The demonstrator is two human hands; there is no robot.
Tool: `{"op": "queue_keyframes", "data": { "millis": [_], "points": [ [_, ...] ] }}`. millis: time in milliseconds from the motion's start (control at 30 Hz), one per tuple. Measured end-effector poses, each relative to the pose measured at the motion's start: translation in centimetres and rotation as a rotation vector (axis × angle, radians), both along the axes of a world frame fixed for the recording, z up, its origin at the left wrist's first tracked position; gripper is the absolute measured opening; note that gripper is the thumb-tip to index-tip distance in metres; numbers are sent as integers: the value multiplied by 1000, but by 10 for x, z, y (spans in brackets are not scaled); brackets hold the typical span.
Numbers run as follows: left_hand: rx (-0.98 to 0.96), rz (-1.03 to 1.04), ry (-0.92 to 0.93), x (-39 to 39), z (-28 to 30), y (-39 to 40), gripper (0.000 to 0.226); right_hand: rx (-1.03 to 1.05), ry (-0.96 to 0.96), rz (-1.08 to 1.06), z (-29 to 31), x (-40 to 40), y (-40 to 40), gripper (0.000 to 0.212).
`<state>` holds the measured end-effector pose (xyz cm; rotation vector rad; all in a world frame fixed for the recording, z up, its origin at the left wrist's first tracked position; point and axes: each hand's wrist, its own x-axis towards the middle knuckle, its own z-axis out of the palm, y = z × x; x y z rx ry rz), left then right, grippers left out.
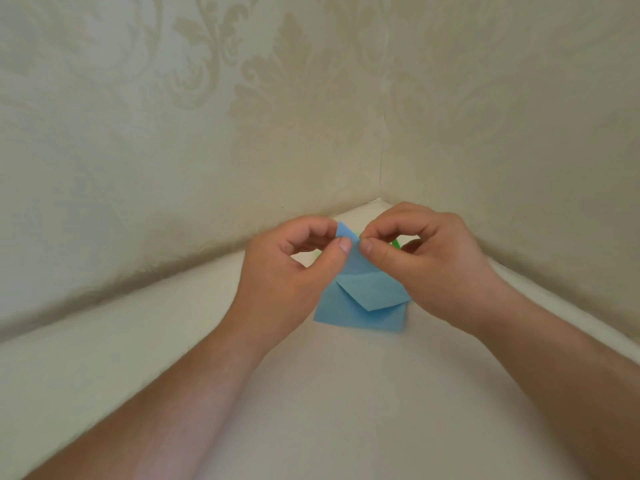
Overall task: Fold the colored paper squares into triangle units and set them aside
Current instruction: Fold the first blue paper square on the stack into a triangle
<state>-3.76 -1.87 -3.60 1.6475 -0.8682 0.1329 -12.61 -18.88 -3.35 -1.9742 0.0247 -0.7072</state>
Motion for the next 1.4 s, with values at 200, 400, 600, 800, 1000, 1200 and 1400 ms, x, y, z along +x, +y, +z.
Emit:
{"op": "queue_keyframes", "data": {
  "millis": [200, 400, 600, 800, 1000, 1200, 1400],
  "points": [
    [69, 126, -321, 2, -2, 2, 14, -263, -147, -72, 1, -3, 2, 20],
    [119, 256, -749, 18, -6, 2, 10, -515, -310, -146, -2, -1, 0, 11],
    [112, 258, -849, 26, -8, 2, 8, -589, -291, -181, -3, 0, -5, 11],
    [115, 246, -875, 29, -10, 2, 8, -627, -295, -190, -3, 2, -4, 5],
    [114, 237, -856, 28, -10, 1, 9, -669, -309, -201, -3, 3, -2, 7],
    [135, 177, -702, 14, -5, 0, 8, -674, -310, -164, -3, 5, -2, 6],
    [159, 127, -652, 10, -4, 1, 5, -722, -362, -114, -4, 7, 2, 5]
  ]
}}
